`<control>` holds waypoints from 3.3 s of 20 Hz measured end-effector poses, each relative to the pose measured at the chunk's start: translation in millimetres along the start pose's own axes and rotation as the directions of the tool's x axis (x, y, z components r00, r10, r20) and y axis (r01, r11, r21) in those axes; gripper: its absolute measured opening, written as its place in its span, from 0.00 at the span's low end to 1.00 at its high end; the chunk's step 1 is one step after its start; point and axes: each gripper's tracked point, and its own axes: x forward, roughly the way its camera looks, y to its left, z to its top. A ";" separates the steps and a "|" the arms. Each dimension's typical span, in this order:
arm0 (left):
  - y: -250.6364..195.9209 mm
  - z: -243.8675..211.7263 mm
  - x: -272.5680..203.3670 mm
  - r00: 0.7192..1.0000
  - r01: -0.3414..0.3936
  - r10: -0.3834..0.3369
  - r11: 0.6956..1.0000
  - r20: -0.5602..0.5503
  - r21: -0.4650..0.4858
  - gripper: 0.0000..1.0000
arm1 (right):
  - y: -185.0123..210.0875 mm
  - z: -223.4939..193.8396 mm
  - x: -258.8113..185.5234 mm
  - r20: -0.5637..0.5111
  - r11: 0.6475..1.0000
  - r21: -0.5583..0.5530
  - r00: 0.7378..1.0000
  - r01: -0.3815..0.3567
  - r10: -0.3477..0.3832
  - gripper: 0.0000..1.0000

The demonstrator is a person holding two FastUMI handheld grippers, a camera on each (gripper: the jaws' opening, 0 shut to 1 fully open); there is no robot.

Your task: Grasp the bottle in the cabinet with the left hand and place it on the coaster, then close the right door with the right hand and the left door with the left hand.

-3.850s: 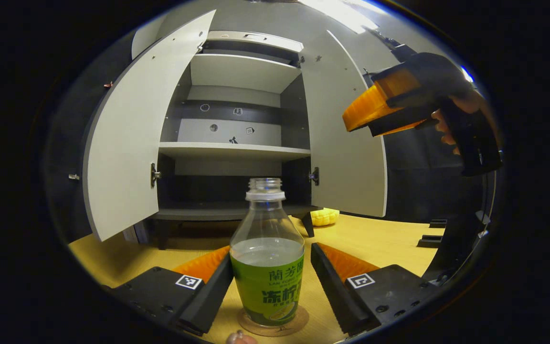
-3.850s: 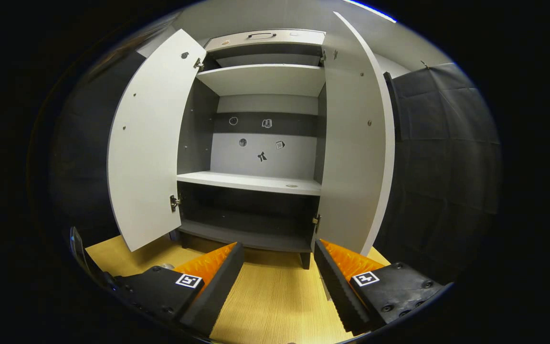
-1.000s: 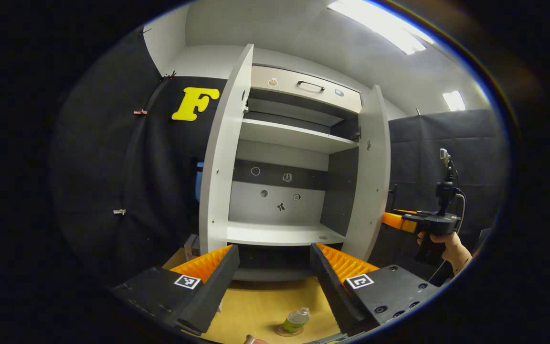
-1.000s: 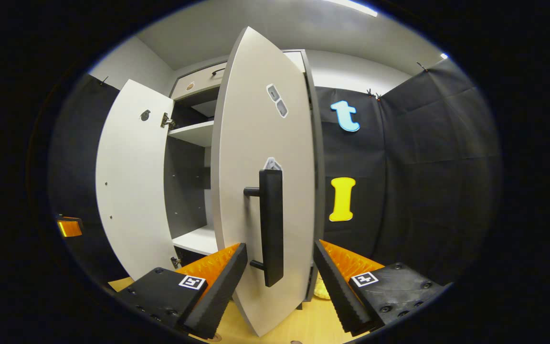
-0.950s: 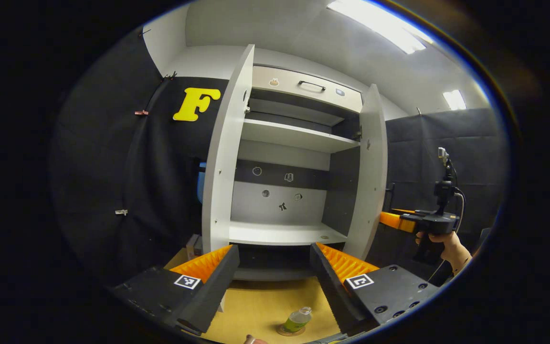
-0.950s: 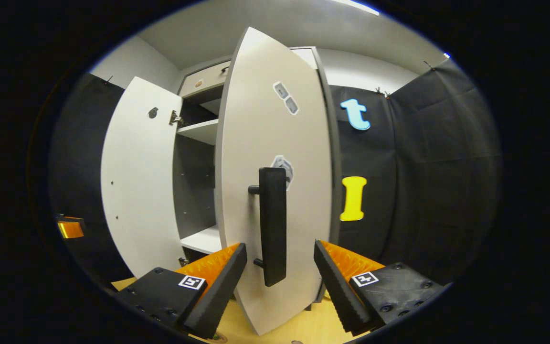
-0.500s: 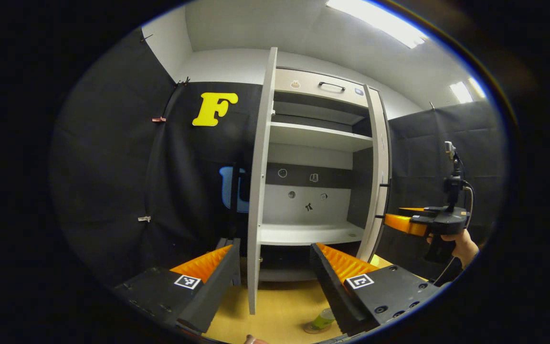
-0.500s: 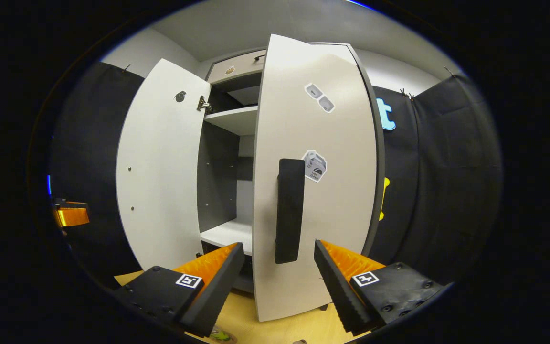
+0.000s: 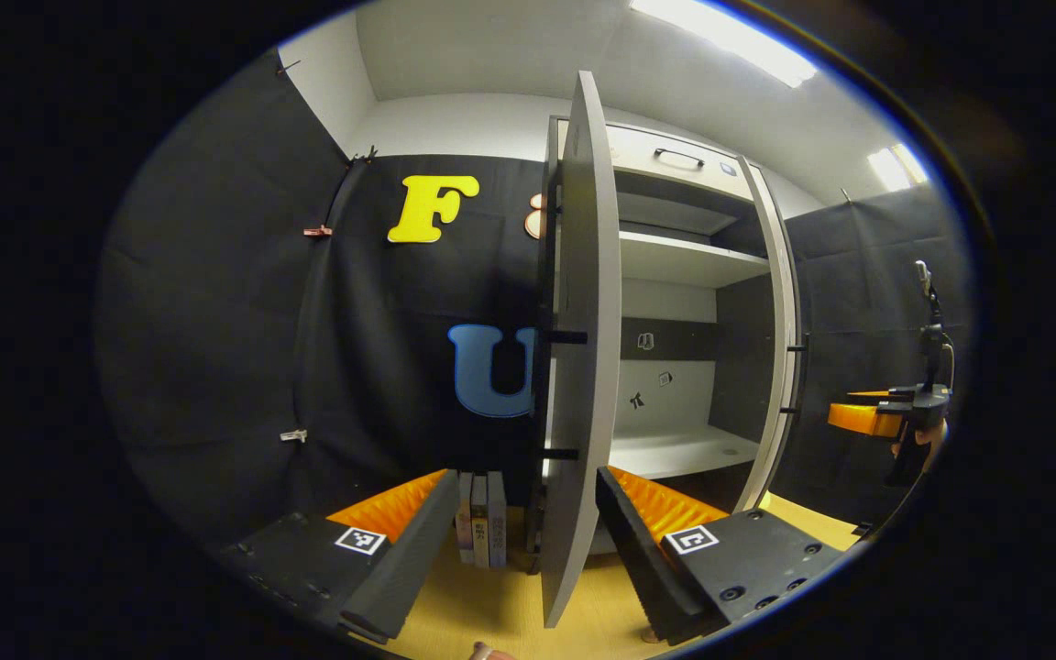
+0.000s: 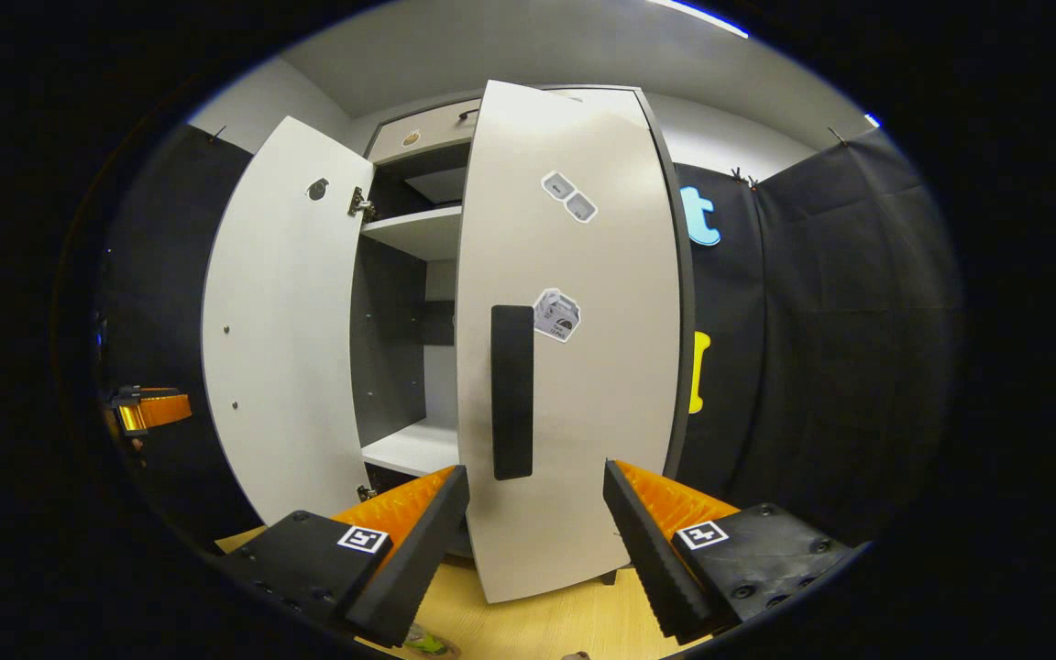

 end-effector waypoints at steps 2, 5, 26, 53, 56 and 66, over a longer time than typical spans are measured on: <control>4.7 -0.1 9.9 1.000 0.008 -0.008 1.000 0.004 0.018 0.95 | -0.1 -0.2 -1.9 -0.002 1.000 -0.003 1.000 0.024 -0.024 0.98; 8.2 -0.4 23.9 0.999 0.032 -0.032 0.999 0.005 0.026 0.95 | -0.3 0.5 -1.5 0.004 0.998 -0.004 0.998 0.058 -0.058 0.98; -136.9 -21.7 70.0 0.939 0.343 -0.343 0.938 0.004 -0.059 0.93 | -31.9 -5.2 6.2 -0.028 0.996 0.010 0.995 0.092 -0.092 0.98; -213.7 2.0 80.0 0.928 0.371 -0.372 0.928 0.027 0.044 0.95 | -59.7 4.2 -20.3 -0.013 1.000 0.017 1.000 0.021 -0.021 0.98; -215.7 3.8 73.7 0.928 0.369 -0.371 0.928 0.027 0.042 0.95 | -54.5 7.1 -26.8 -0.003 1.000 0.008 1.000 0.008 -0.008 0.98; -217.8 8.1 52.5 0.931 0.363 -0.364 0.931 0.032 0.040 0.95 | -43.5 8.5 -50.2 -0.005 1.000 -0.002 1.000 -0.021 0.021 0.98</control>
